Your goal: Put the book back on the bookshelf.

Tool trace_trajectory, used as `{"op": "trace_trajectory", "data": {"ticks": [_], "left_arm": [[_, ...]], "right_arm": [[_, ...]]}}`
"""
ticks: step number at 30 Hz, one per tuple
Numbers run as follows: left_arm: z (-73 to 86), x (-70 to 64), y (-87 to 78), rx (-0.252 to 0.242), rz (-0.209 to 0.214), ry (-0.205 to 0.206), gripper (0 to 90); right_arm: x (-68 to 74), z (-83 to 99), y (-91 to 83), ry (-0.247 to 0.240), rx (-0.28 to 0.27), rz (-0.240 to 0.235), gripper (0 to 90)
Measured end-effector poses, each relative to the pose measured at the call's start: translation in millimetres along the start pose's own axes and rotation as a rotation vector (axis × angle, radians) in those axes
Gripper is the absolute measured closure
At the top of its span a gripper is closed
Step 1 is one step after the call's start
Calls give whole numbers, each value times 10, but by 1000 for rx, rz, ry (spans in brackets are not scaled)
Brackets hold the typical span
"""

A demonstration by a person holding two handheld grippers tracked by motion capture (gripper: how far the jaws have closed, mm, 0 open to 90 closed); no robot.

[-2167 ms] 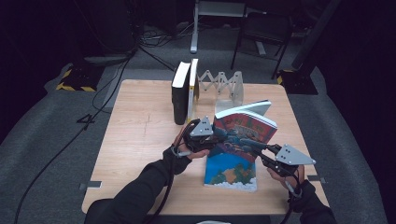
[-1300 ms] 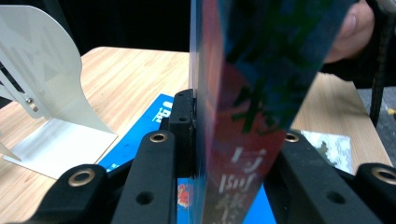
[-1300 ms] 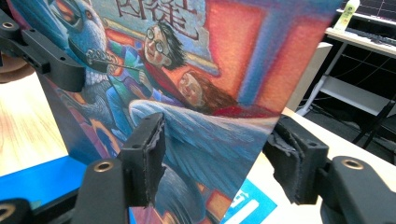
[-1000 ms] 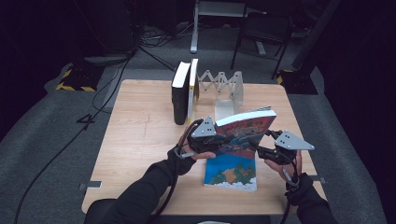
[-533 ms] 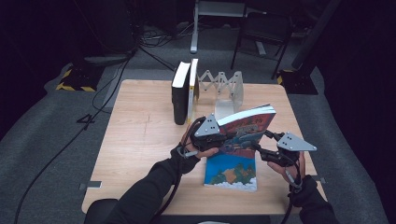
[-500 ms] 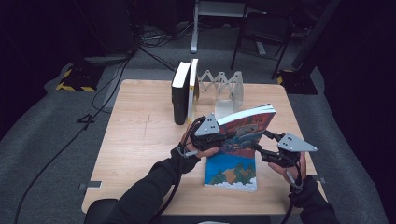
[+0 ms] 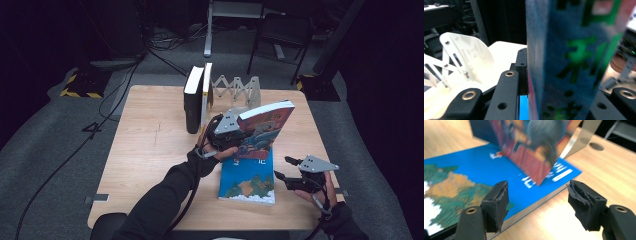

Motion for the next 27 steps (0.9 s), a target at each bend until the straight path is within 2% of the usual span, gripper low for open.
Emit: {"op": "trace_trajectory", "data": {"ticks": [1, 2, 8, 27], "left_arm": [[-10, 9, 0, 0, -5, 4, 739], [-27, 38, -1, -1, -24, 7, 740], [-49, 150, -39, 0, -69, -4, 740], [-179, 624, -306, -39, -235, -56, 740]], "right_arm": [[0, 0, 0, 0, 0, 0, 328], [21, 40, 29, -11, 26, -3, 328], [17, 93, 76, 2, 41, -5, 335], [65, 111, 123, -2, 50, -35, 323]]}}
Point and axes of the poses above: each handheld gripper's, and its own axes: y roughly forward along the jaws, z roughly out of its underside, x roughly to its left, the point moved 6 cm from there along y, roughly forward along the jaws, and after that the axes turned 1 degree about -x, right-handed, at the moved point
